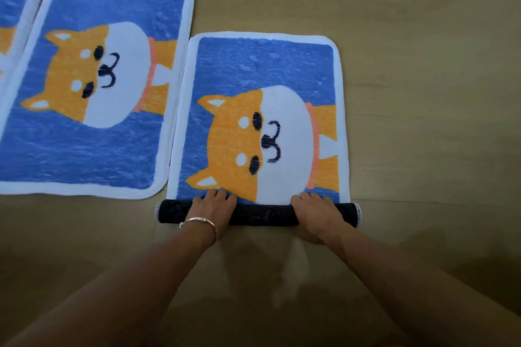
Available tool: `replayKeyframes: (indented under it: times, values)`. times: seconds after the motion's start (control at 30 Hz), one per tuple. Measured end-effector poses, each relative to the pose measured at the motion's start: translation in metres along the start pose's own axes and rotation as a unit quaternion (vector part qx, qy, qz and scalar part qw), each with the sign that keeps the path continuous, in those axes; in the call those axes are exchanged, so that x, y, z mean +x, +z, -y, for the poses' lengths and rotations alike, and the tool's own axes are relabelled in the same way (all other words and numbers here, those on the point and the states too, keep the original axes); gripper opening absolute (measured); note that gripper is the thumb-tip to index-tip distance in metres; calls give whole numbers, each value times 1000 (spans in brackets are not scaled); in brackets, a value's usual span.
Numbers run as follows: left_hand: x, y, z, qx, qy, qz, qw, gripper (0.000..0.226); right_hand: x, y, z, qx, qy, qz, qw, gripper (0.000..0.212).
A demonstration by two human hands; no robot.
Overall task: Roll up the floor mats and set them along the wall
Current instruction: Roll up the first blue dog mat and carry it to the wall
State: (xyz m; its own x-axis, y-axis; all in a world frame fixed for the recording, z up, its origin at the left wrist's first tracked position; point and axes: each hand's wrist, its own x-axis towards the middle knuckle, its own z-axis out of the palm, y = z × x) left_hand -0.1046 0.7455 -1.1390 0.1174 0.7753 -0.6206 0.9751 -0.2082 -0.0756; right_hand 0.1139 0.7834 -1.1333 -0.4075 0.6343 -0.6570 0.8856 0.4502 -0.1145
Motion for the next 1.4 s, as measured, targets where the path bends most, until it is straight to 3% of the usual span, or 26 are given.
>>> replayKeyframes:
  times: [0.17,0.4,0.47,0.57,0.63,0.73,0.8,0.93,1.03,1.17,1.27,1.4]
  values:
    - [28,-16,7,-70,1,114,991,36,-12,10,4,-55,-21,-90,994,51]
    - [-3,4,17,9,14,-56,998,44,4,1,3,30,34,-7,999,29]
    - [-1,0,16,8,-29,-18,999,39,7,-8,4,51,36,19,998,27]
    - [14,-10,12,-37,-67,80,994,37,-2,-3,6,8,20,-49,999,30]
    - [26,-15,17,-58,-47,139,987,38,-10,4,6,-33,-4,-94,995,39]
    - [30,-19,24,-66,-15,178,982,39,-12,4,4,-38,0,-76,996,45]
    - [22,-17,23,-63,-11,141,988,38,-9,2,6,-18,15,-55,998,39]
    - [3,-4,16,51,39,-35,997,46,5,-11,6,38,35,26,998,27]
    - [4,-5,12,26,23,-4,999,37,6,-16,4,33,27,42,998,25]
    - [18,-13,10,-32,7,77,996,35,-6,-1,7,-18,3,-73,997,30]
    - [19,-19,13,-41,15,99,994,37,-4,-5,3,-3,6,-54,999,29]
    - [4,-12,10,11,41,-28,999,46,6,-10,2,31,16,17,999,28]
